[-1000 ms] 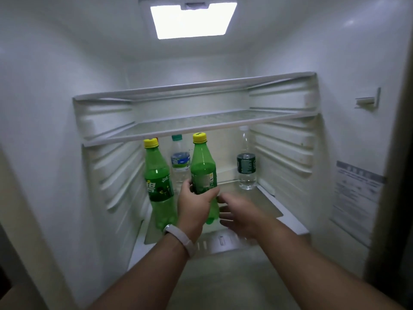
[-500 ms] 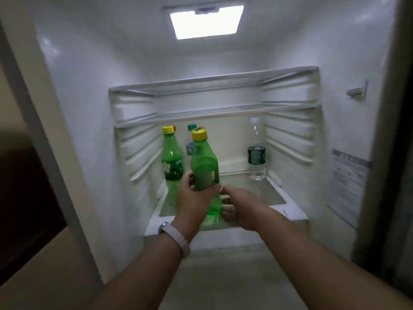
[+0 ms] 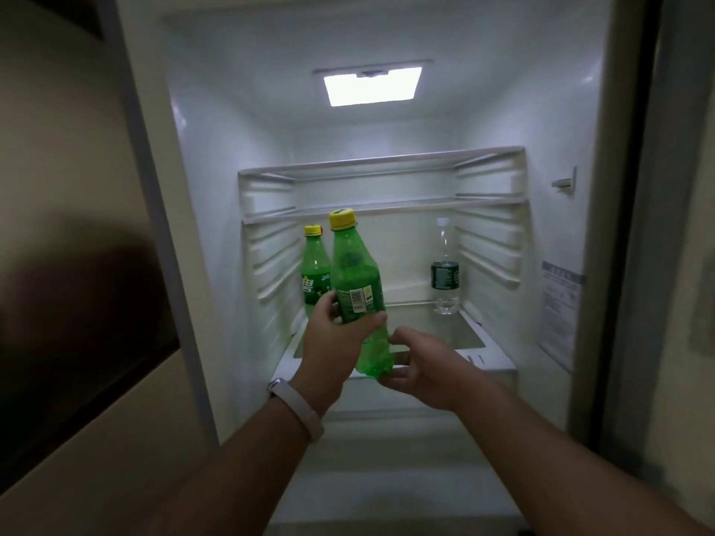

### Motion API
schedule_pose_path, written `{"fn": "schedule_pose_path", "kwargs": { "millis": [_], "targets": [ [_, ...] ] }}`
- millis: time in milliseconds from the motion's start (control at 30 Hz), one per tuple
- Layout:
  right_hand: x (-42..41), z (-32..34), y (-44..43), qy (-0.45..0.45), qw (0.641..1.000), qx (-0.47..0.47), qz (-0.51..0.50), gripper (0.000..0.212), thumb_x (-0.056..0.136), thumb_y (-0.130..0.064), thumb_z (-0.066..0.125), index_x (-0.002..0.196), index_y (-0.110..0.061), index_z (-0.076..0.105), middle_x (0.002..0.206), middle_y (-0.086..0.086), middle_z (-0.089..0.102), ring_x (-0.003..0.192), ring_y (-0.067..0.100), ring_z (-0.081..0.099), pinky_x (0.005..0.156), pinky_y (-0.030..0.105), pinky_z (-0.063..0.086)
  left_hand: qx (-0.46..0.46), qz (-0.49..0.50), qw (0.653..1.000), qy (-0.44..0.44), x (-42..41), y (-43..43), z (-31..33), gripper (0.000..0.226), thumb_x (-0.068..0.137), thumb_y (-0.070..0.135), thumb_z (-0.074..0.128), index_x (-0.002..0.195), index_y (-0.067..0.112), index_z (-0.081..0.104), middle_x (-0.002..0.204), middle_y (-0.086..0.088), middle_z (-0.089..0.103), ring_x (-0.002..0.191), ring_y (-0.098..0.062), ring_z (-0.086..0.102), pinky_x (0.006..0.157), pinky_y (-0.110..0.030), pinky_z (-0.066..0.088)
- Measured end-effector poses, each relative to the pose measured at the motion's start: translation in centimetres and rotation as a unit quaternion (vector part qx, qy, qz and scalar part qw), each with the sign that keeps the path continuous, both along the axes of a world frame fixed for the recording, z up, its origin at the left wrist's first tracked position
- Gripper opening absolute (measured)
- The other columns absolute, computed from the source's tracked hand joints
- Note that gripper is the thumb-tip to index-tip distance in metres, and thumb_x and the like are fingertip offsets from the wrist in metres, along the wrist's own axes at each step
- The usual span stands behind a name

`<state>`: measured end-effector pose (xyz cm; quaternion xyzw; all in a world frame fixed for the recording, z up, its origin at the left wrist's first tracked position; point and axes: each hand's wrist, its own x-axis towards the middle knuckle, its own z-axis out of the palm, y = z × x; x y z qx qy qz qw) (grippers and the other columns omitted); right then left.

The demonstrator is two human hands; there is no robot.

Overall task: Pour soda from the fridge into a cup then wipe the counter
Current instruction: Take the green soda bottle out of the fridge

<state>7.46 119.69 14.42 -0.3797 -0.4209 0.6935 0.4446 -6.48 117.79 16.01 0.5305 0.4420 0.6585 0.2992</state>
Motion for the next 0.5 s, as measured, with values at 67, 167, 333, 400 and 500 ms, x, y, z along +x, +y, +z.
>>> {"fn": "schedule_pose_path", "kwargs": {
  "millis": [67,167,333,400,500],
  "targets": [
    [0.1,0.2,-1.3,0.008,1.000,-0.002,0.000,0.024,0.093,-0.011,0.051,0.113,0.001,0.058,0.107,0.026,0.065,0.092,0.037,0.068,0.077,0.040,0.058,0.000,-0.009,1.000,0.006,-0.1,-1.1,0.3,0.042,0.069,0.009,0.084,0.107,0.015,0.066,0.098,-0.001,0.075,0.093,-0.021,0.071,0.080,-0.039,0.060],
    [0.4,0.3,-3.5,0.016,1.000,0.000,0.006,0.028,0.090,-0.009,0.054,0.116,0.001,0.058,0.104,0.025,0.067,0.089,0.037,0.069,0.076,0.040,0.058,-0.007,-0.030,0.999,0.012,-0.4,-2.9,0.6,0.041,0.069,0.011,0.084,0.106,0.016,0.067,0.098,-0.003,0.075,0.092,-0.023,0.072,0.081,-0.043,0.060],
    [0.6,0.1,-8.3,0.030,1.000,-0.004,0.007,0.026,0.089,-0.005,0.055,0.114,0.001,0.056,0.102,0.025,0.067,0.086,0.037,0.070,0.075,0.040,0.058,-0.018,-0.056,0.998,0.026,-0.7,-7.0,0.7,0.043,0.069,0.010,0.083,0.108,0.017,0.067,0.099,-0.002,0.075,0.093,-0.022,0.072,0.082,-0.045,0.060],
    [0.7,-0.4,-10.6,0.034,0.999,-0.005,-0.005,0.026,0.089,-0.004,0.055,0.115,-0.001,0.056,0.106,0.026,0.065,0.087,0.038,0.069,0.072,0.039,0.059,-0.019,-0.066,0.997,0.027,-0.5,-9.3,0.4,0.044,0.068,0.012,0.083,0.108,0.018,0.067,0.101,-0.001,0.075,0.094,-0.021,0.071,0.082,-0.042,0.060],
    [0.8,-1.4,-14.3,0.032,0.999,-0.018,-0.025,0.025,0.088,-0.005,0.055,0.113,-0.001,0.058,0.104,0.026,0.064,0.084,0.037,0.068,0.075,0.040,0.059,-0.028,-0.083,0.996,0.032,-0.2,-12.8,-0.6,0.044,0.068,0.014,0.084,0.107,0.022,0.066,0.102,0.001,0.074,0.093,-0.017,0.071,0.081,-0.038,0.060]
  ]
}}
